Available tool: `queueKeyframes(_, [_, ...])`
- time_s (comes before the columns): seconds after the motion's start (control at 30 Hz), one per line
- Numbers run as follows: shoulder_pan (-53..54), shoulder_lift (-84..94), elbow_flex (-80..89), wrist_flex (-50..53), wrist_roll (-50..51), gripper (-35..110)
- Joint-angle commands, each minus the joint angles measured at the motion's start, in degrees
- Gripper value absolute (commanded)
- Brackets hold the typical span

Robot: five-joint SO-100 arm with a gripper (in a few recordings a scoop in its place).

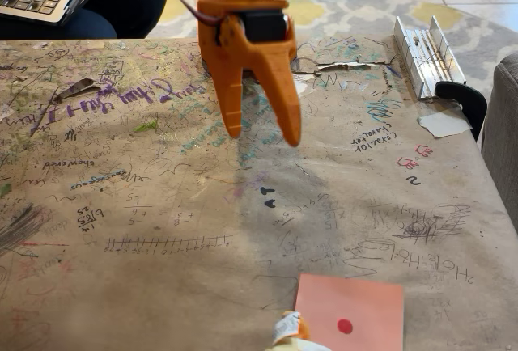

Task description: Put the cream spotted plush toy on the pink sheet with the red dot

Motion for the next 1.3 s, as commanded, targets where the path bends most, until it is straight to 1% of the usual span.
queueKeyframes(0.0, [0.6, 14.4, 11.8, -1.5, -3.5, 39])
queueKeyframes(0.07, [-0.2, 23.3, 18.2, -0.7, -4.5, 39])
queueKeyframes(0.17, [-2.1, 41.7, 26.6, 2.5, -5.0, 38])
queueKeyframes(0.33, [-4.8, 78.2, 34.9, 13.0, -6.0, 37])
queueKeyframes(0.37, [-5.1, 81.5, 36.3, 14.5, -6.3, 37])
queueKeyframes(0.4, [-5.6, 79.6, 34.9, 16.3, -5.3, 36])
queueKeyframes(0.43, [-5.0, 78.7, 35.2, 15.9, -4.7, 36])
queueKeyframes(0.53, [-4.0, 81.0, 40.6, 13.3, -2.2, 36])
queueKeyframes(0.63, [-3.0, 81.1, 46.4, 8.4, 3.1, 35])
queueKeyframes(0.7, [-2.7, 81.1, 50.1, 6.0, 6.2, 31])
queueKeyframes(0.73, [-2.0, 81.1, 51.8, 5.4, 7.7, 32])
queueKeyframes(0.8, [0.8, 81.1, 55.7, 3.1, 11.6, 40])
queueKeyframes(0.87, [2.5, 81.1, 59.5, 1.0, 12.8, 48])
queueKeyframes(0.97, [3.2, 81.1, 60.1, 0.5, 13.4, 46])
queueKeyframes(1.07, [2.9, 81.1, 60.1, 0.5, 13.2, 44])
queueKeyframes(1.13, [1.2, 81.1, 60.1, 1.0, 11.3, 44])
queueKeyframes(1.2, [-3.2, 81.1, 60.4, 2.2, 6.5, 41])
queueKeyframes(1.27, [-10.4, 81.1, 61.2, 4.9, -2.5, 39])
